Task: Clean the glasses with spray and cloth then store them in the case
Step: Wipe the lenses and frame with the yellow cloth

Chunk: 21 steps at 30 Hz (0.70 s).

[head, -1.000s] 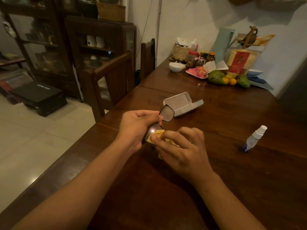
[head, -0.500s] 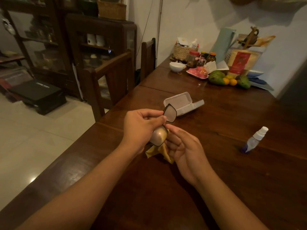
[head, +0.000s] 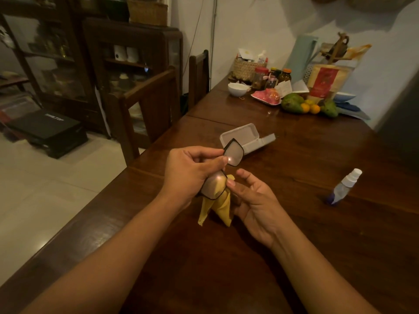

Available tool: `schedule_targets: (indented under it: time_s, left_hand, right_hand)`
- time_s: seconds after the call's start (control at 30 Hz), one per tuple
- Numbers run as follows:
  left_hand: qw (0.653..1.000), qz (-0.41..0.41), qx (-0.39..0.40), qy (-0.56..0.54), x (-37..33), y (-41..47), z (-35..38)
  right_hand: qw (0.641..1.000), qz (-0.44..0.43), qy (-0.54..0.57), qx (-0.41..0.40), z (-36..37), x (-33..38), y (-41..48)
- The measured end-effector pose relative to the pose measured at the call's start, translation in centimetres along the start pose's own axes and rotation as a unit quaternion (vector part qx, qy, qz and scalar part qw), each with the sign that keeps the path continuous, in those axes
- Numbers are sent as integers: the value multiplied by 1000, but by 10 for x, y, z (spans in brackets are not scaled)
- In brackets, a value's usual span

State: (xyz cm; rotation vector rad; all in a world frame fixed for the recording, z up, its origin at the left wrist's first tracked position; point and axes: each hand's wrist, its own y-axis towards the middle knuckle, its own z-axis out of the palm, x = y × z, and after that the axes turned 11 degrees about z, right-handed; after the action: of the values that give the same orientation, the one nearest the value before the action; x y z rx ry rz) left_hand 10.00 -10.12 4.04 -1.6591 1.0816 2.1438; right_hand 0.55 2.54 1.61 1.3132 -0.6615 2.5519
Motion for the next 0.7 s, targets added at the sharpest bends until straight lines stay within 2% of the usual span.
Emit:
schedule_targets:
  time_s: [0.2, 0.53, 0.7]
  left_hand:
    - [1000, 25, 14, -11, 0, 0, -2]
    - [995, 56, 70, 34, 4, 4, -12]
    - [981, 27, 111, 158, 4, 13, -24]
  right_hand:
    - [999, 17, -33, -3, -2, 1, -1]
    - [999, -31, -35, -6, -10, 5, -4]
    - [994, -72, -57, -52, -21, 23, -10]
